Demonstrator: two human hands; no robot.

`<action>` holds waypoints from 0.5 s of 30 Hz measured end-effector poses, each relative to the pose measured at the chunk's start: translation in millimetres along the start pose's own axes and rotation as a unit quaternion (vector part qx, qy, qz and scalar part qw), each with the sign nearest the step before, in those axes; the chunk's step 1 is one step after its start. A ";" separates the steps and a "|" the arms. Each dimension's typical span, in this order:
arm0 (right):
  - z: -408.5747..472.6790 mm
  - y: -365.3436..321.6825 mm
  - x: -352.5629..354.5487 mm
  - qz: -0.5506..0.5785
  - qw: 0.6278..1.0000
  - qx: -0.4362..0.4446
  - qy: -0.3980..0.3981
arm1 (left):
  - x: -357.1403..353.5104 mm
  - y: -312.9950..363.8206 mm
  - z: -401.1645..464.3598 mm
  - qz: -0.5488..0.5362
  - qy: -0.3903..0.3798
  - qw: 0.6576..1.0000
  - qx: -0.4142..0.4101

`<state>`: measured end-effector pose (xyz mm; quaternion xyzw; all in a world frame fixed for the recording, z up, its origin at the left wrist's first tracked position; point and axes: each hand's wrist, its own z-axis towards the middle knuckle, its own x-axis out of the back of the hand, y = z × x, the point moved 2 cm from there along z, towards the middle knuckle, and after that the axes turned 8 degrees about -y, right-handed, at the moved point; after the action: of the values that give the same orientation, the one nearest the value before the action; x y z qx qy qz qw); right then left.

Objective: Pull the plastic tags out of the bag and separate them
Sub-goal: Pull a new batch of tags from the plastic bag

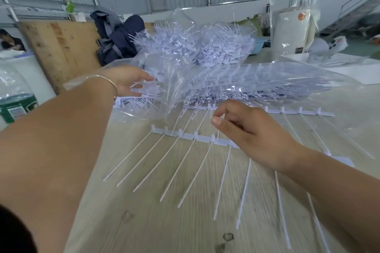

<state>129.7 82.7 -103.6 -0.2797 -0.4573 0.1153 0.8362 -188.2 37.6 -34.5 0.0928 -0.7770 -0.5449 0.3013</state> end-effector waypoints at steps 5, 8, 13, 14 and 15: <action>3.0 3.6 -1.3 -0.053 0.998 -0.024 -0.014 | -6.0 -26.1 10.4 -0.018 0.068 0.996 -0.063; 4.8 11.5 -4.7 -0.139 0.987 -0.064 -0.054 | -11.3 -32.2 9.4 -0.031 0.057 0.994 -0.089; 1.7 19.9 -7.8 -0.215 0.965 -0.103 -0.107 | -30.5 -25.0 -5.9 -0.041 0.003 0.993 -0.114; 1.7 19.5 -7.1 -0.216 0.964 -0.114 -0.109 | -35.9 -22.3 -11.3 -0.037 0.009 0.992 -0.119; 1.9 18.6 -6.6 -0.211 0.963 -0.123 -0.111 | -41.2 -18.6 -17.6 -0.019 0.025 0.992 -0.123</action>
<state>125.6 95.6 -118.1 -0.2633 -0.6064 -0.0905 0.7448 -148.6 35.9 -62.5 0.0837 -0.6943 -0.6396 0.3192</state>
